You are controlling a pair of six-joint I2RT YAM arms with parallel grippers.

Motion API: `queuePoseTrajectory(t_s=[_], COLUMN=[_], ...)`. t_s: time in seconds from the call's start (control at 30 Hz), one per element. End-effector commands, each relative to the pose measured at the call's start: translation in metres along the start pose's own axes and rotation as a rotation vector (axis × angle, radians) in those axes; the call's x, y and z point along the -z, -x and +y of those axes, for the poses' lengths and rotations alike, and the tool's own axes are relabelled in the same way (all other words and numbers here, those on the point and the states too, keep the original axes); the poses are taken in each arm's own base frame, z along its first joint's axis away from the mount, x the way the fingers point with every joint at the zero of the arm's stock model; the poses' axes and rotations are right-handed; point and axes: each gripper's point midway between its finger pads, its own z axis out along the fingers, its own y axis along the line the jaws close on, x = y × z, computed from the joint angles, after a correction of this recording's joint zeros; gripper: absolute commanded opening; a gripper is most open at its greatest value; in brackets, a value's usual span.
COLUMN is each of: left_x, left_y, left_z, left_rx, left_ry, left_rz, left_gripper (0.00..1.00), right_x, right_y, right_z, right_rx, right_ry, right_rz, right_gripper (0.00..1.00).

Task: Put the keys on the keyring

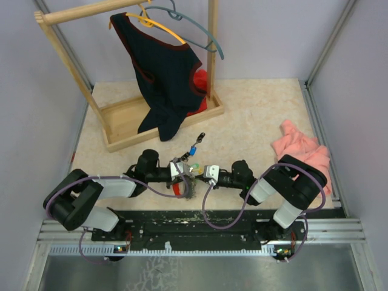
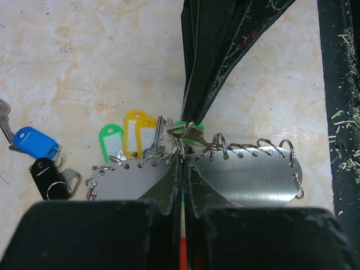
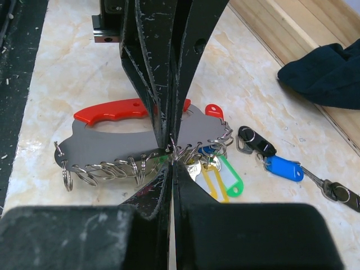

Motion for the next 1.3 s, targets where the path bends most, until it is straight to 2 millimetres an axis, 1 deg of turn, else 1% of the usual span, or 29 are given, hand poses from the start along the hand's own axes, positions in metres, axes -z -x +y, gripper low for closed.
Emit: queuePoseTrajectory(t_s=[0.0, 0.17, 0.3, 0.43, 0.6, 0.93, 1.27], left_x=[-0.003, -0.002, -0.001, -0.001, -0.002, -0.002, -0.001], left_y=[0.019, 0.020, 0.019, 0.020, 0.019, 0.022, 0.024], left_z=[-0.004, -0.009, -0.011, -0.012, -0.013, -0.019, -0.025], left_rx=[-0.060, -0.077, -0.092, -0.101, -0.101, -0.112, -0.115], left_ry=[-0.039, -0.069, -0.078, -0.084, -0.092, -0.130, -0.165], left_rz=[-0.069, -0.081, -0.079, -0.080, -0.079, -0.096, -0.104], left_gripper=[0.01, 0.01, 0.01, 0.01, 0.01, 0.01, 0.01], right_x=[-0.012, -0.013, -0.007, -0.004, -0.005, -0.005, -0.009], right_y=[0.021, 0.020, 0.025, 0.027, 0.026, 0.025, 0.023], right_z=[-0.001, -0.001, -0.009, -0.007, 0.001, -0.001, 0.002], right_rx=[-0.005, -0.029, -0.087, -0.129, -0.138, -0.093, -0.115], right_ry=[0.036, 0.045, 0.058, 0.110, 0.183, 0.175, 0.243], right_rz=[-0.065, -0.061, -0.093, -0.101, -0.085, -0.078, -0.052], right_gripper=[0.00, 0.00, 0.00, 0.00, 0.00, 0.00, 0.00])
